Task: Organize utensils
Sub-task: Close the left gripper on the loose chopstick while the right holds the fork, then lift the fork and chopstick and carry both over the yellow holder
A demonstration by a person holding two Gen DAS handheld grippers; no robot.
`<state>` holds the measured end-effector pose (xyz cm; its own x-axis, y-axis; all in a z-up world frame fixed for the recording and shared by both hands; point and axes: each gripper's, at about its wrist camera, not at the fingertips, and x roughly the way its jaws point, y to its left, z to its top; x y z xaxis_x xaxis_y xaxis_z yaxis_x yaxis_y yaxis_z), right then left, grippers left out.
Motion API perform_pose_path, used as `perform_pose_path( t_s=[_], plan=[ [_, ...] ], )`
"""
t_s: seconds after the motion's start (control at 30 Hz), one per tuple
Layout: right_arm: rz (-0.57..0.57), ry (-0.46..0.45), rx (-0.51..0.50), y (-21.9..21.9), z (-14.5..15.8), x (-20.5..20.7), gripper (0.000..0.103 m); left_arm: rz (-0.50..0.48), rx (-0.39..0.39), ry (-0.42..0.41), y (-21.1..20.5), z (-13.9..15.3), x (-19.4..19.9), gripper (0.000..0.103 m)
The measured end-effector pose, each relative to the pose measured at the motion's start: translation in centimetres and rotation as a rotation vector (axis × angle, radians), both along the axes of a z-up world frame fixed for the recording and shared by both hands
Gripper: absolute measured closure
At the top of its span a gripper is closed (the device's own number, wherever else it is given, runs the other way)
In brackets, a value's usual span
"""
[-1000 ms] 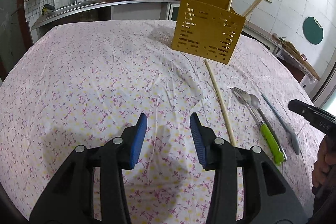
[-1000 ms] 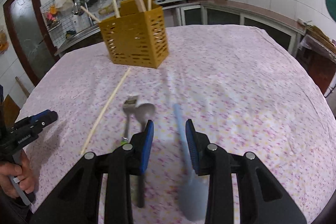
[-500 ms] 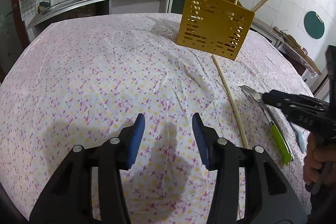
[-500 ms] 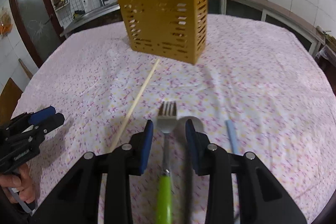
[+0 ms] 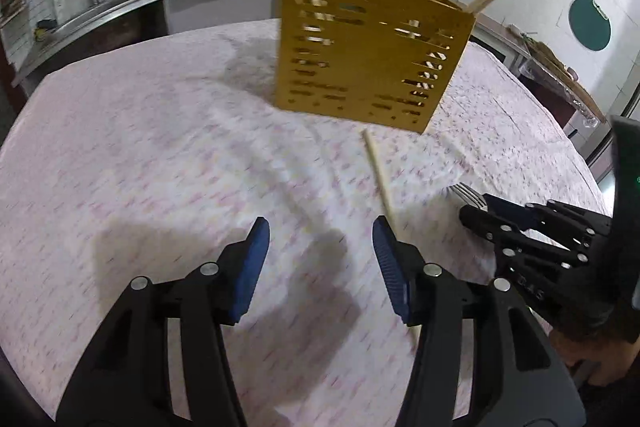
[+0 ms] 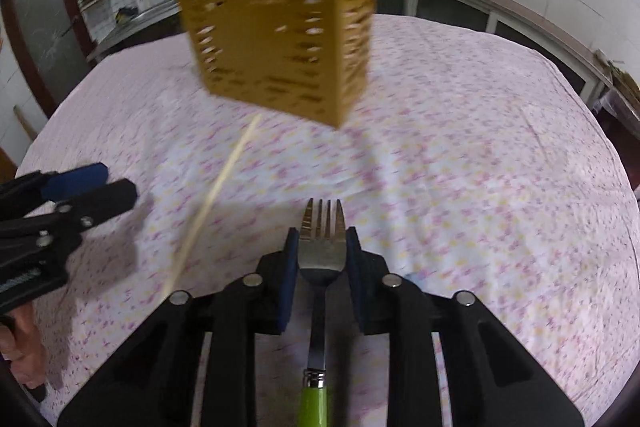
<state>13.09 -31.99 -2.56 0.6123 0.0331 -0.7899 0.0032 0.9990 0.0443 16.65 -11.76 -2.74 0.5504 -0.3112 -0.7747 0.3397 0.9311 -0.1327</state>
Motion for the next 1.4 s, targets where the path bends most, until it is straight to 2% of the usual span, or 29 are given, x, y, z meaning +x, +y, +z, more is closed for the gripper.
perform_pose_path(
  t_s=[0.3,0.33,0.37,0.43,0.47,0.57,0.93,1.17,1.4],
  plan=[
    [-0.008,-0.017,0.093,-4.4,0.8,1.5,0.08,-0.032,0.085,0.065,-5.9,-1.6,6.0,0.052],
    [-0.008,-0.016,0.102,-4.6,0.8,1.7,0.08,-0.033,0.095,0.071,-6.3,-1.8,6.3,0.056],
    [-0.008,-0.015,0.112,-4.9,0.8,1.8,0.08,-0.04,0.1,0.078,-6.7,-2.1,6.5,0.068],
    [-0.012,-0.019,0.116,-5.1,0.7,1.9,0.08,-0.047,0.138,0.052,-7.4,-2.5,6.3,0.08],
    [-0.013,-0.022,0.122,-5.3,0.8,2.0,0.08,-0.049,0.148,0.04,-7.6,-2.5,6.1,0.092],
    [-0.013,-0.034,0.133,-5.4,1.1,1.8,0.08,-0.041,0.125,0.023,-7.3,-2.1,5.6,0.099],
    [0.001,-0.19,0.173,-4.7,6.4,-1.3,0.08,-0.019,-0.087,-0.145,-2.3,5.1,0.8,0.099],
    [0.023,-0.284,0.147,-3.0,10.1,-3.3,0.08,0.004,-0.135,-0.241,0.4,8.7,-0.9,0.099],
    [0.034,-0.33,0.125,-1.7,12.5,-4.4,0.08,0.008,-0.163,-0.326,1.7,11.2,-3.0,0.099]
  ],
)
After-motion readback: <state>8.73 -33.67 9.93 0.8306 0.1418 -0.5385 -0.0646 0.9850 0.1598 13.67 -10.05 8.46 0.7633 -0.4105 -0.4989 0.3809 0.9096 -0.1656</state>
